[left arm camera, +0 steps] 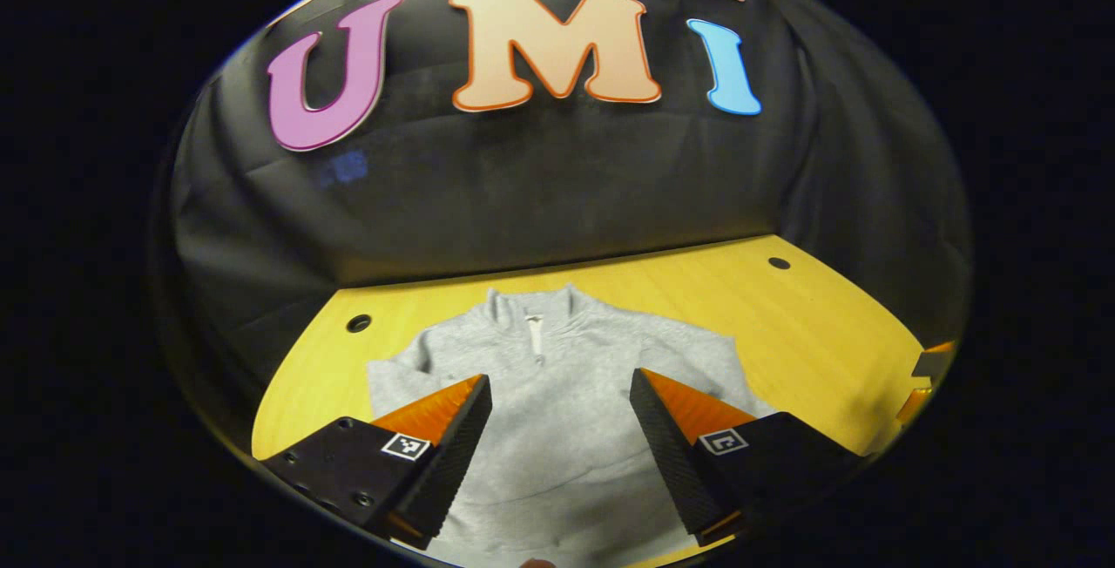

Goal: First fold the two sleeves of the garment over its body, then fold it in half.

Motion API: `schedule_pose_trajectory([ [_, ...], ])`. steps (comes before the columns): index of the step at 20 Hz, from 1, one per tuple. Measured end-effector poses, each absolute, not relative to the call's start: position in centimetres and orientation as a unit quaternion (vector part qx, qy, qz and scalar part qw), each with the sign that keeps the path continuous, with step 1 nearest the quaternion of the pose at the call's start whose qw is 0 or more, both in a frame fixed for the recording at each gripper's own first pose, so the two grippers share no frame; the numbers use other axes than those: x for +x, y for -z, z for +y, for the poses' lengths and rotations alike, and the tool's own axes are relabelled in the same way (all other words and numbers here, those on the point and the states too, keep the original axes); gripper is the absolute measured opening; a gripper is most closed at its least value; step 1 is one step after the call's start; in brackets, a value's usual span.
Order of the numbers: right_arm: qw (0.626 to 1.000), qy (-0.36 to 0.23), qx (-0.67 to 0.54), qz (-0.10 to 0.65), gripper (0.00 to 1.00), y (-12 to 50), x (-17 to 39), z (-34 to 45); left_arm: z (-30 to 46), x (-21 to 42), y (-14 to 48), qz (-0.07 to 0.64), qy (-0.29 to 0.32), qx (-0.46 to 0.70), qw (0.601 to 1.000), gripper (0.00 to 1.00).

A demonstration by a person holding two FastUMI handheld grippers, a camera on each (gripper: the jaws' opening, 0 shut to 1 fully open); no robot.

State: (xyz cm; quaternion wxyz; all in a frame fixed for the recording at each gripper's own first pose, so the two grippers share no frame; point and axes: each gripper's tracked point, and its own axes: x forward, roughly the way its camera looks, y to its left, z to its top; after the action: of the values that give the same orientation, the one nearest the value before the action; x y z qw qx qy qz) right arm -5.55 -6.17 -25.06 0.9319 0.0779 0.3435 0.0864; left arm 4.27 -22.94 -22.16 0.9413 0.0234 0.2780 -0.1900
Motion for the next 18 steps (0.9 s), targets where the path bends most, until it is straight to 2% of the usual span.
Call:
schedule_pose_trajectory([
  [2,0.932,-0.082,0.073,0.347,0.94,25.5,-5.5,-5.5,-19.6,3.4,23.0,0.287,0.172,0.017,0.942,0.95],
  [3,0.931,-0.078,0.071,0.348,0.98,25.8,-5.4,-5.3,-17.8,2.9,23.6,0.293,0.162,0.016,0.942,0.95],
  [10,0.926,-0.065,0.056,0.368,0.98,27.6,-5.9,-3.6,-8.2,-1.8,27.8,0.340,0.107,0.020,0.934,0.96],
  [12,0.924,-0.060,0.046,0.375,0.94,28.2,-6.0,-3.4,-6.2,-2.9,29.1,0.358,0.087,0.013,0.929,0.96],
  [13,0.923,-0.055,0.040,0.380,0.98,28.7,-6.2,-3.4,-5.3,-3.5,29.6,0.366,0.077,0.006,0.927,0.95],
  [14,0.921,-0.051,0.033,0.385,0.94,29.3,-6.3,-3.4,-4.6,-4.0,30.2,0.375,0.069,-0.002,0.925,0.96],
  [15,0.918,-0.046,0.026,0.394,0.98,30.1,-6.7,-3.5,-3.9,-4.5,30.6,0.381,0.062,-0.007,0.922,0.96],
  [16,0.913,-0.043,0.024,0.405,0.94,30.9,-7.2,-3.4,-3.2,-5.0,31.1,0.388,0.054,-0.008,0.920,0.96],
  [18,0.906,-0.038,0.024,0.420,0.98,32.1,-8.0,-3.3,-2.5,-5.7,31.5,0.392,0.052,-0.008,0.918,0.96],
])
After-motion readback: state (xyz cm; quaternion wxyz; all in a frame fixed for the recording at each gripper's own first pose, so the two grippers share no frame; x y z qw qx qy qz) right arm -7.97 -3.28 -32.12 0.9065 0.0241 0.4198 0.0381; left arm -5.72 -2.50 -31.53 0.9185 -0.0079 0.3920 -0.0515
